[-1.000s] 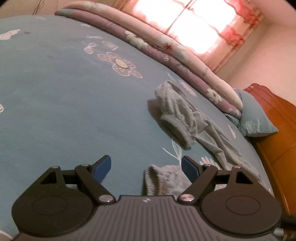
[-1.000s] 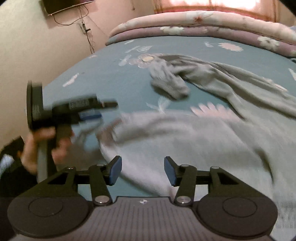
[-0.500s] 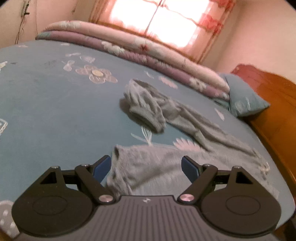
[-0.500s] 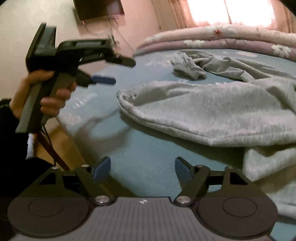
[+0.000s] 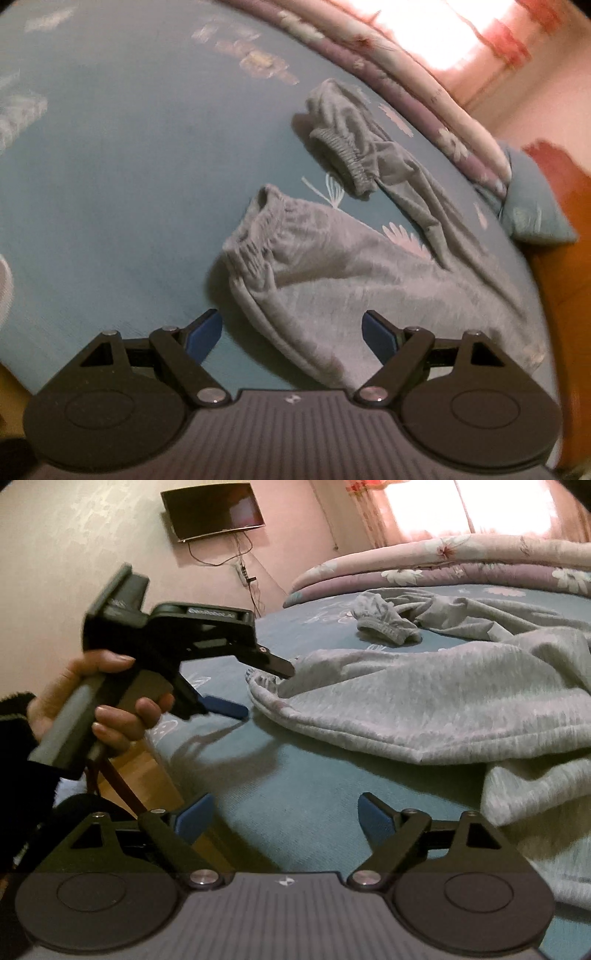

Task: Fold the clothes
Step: 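Grasp the grey sweatpants waistband with the left gripper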

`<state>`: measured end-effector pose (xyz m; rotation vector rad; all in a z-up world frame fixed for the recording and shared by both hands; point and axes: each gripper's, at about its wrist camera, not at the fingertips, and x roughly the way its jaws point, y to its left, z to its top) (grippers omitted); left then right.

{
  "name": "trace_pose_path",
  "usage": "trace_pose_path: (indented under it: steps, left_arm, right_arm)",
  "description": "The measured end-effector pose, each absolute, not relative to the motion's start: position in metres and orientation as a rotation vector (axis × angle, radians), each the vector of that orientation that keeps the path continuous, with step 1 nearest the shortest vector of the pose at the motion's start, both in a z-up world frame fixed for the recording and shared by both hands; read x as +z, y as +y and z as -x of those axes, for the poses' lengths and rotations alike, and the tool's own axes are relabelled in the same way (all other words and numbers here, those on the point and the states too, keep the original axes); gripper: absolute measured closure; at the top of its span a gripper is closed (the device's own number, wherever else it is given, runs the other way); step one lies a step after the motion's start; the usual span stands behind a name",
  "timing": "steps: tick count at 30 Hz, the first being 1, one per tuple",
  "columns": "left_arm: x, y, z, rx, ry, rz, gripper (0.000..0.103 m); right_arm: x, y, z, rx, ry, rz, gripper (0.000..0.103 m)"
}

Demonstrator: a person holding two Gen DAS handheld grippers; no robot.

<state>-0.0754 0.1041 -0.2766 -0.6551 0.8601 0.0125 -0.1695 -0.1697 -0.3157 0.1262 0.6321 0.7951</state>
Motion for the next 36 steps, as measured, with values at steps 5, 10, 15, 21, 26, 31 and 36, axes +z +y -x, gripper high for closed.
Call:
trace_pose_path:
  steps: [5,10,15,21,26,31,36]
  left_arm:
    - [-0.282,0.107,0.072,0.023,0.805,0.701,0.017]
    - [-0.283,0.108,0.069,0.019,0.770,0.718,0.017]
    - [-0.281,0.100,0.068,0.042,0.756,0.657,0.038]
    - [-0.280,0.094,0.065,0.086,0.771,0.536,0.078]
    - [-0.273,0.094,0.061,0.102,0.812,0.411,0.093]
    - [-0.255,0.104,0.061,0.135,0.799,0.347,0.094]
    - [-0.234,0.121,0.060,0.199,0.765,0.306,0.094]
  right_arm:
    - [-0.316,-0.176,0.168,0.798,0.640,-0.159,0.014]
    - [-0.316,-0.173,0.169,0.796,0.640,-0.150,0.012]
    - [-0.316,-0.173,0.171,0.797,0.636,-0.131,0.012]
    - [-0.316,-0.174,0.170,0.800,0.641,-0.140,0.011]
    - [-0.316,-0.173,0.171,0.796,0.637,-0.129,0.011]
    - [-0.315,-0.176,0.172,0.788,0.642,-0.149,0.009]
    - [-0.314,-0.177,0.174,0.788,0.640,-0.134,0.007]
